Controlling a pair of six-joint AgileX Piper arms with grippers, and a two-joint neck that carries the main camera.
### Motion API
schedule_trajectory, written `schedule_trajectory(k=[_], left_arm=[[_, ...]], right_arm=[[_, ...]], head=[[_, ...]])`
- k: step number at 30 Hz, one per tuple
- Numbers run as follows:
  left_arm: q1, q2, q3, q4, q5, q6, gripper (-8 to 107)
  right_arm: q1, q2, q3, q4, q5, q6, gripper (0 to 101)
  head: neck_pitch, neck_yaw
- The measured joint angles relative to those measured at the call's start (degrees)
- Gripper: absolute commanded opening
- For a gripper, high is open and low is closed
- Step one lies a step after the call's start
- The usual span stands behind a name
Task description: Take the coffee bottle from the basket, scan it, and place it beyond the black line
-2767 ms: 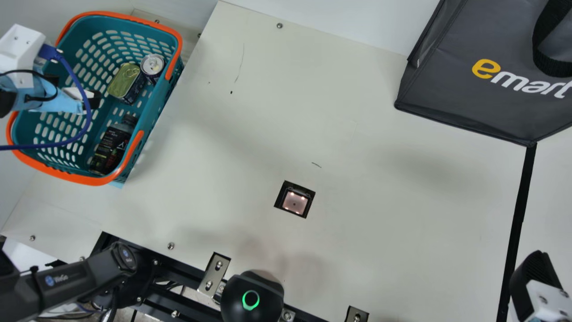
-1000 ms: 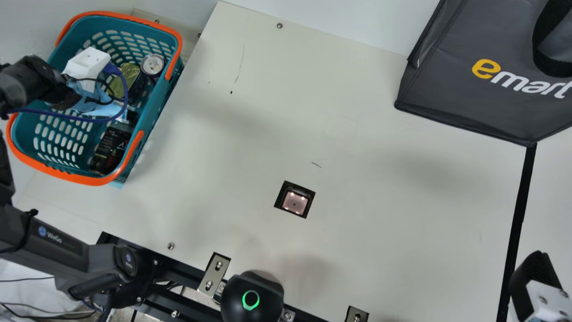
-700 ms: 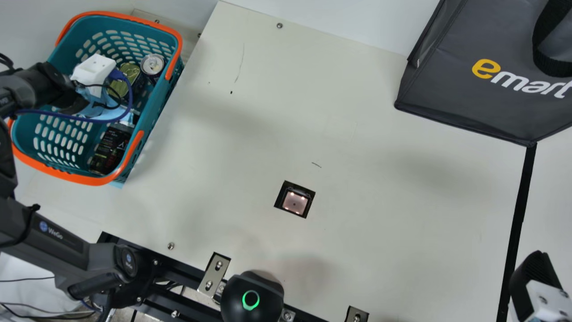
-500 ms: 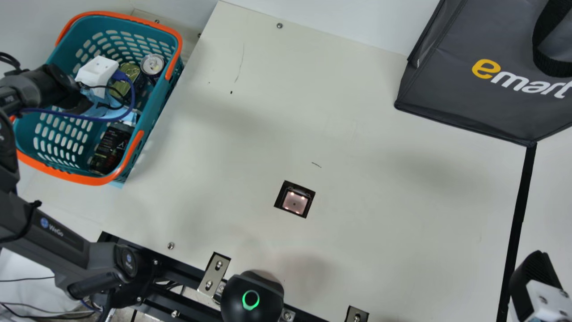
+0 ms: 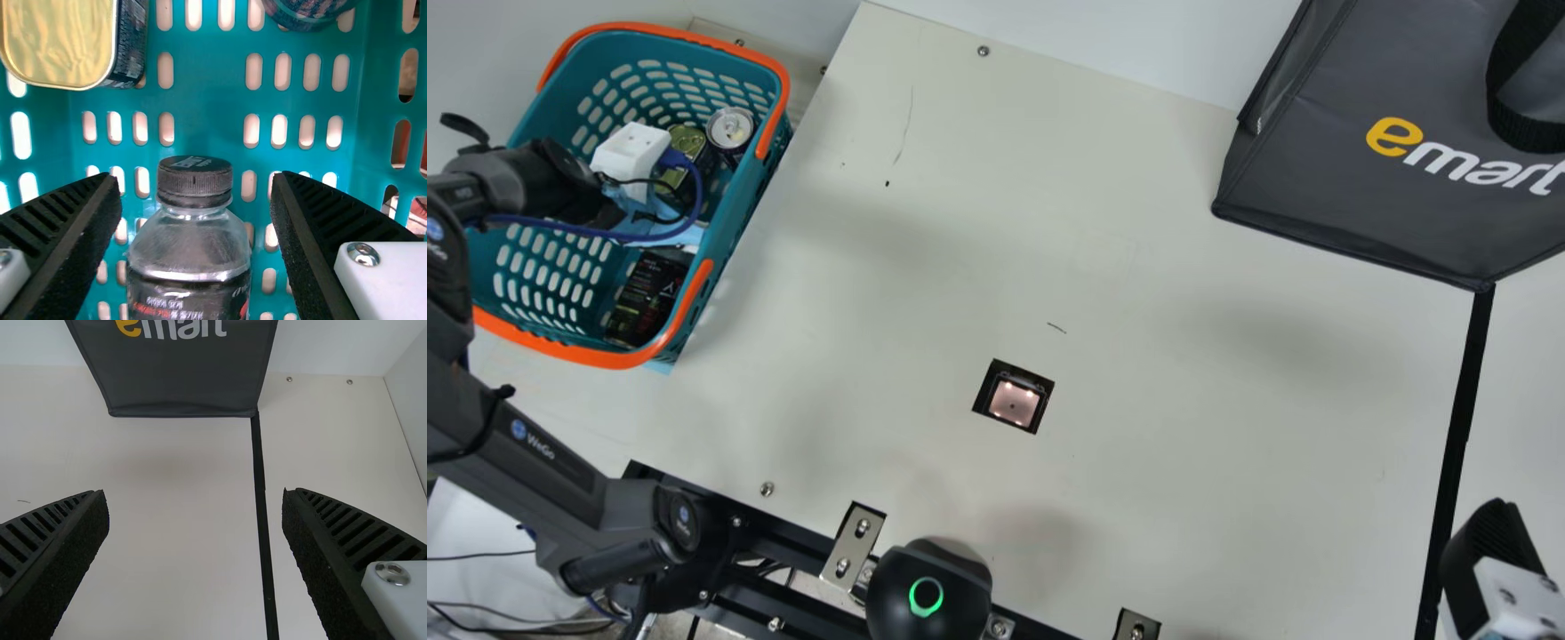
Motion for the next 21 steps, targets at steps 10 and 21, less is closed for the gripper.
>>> schedule_trajectory(k=[10, 21], left_arm=[[0.1, 2.3, 0.7, -1.6, -2.6, 1.2, 90], [0.6, 4.8, 0.4, -4.0, -4.8, 3.6, 90]], right_arm=[[0.0, 0.0, 0.0, 0.0, 0.0, 0.0, 91], [0.0, 0.0, 0.0, 0.0, 0.0, 0.0, 91]], head=[[0.0, 0.0], [0.0, 0.0]])
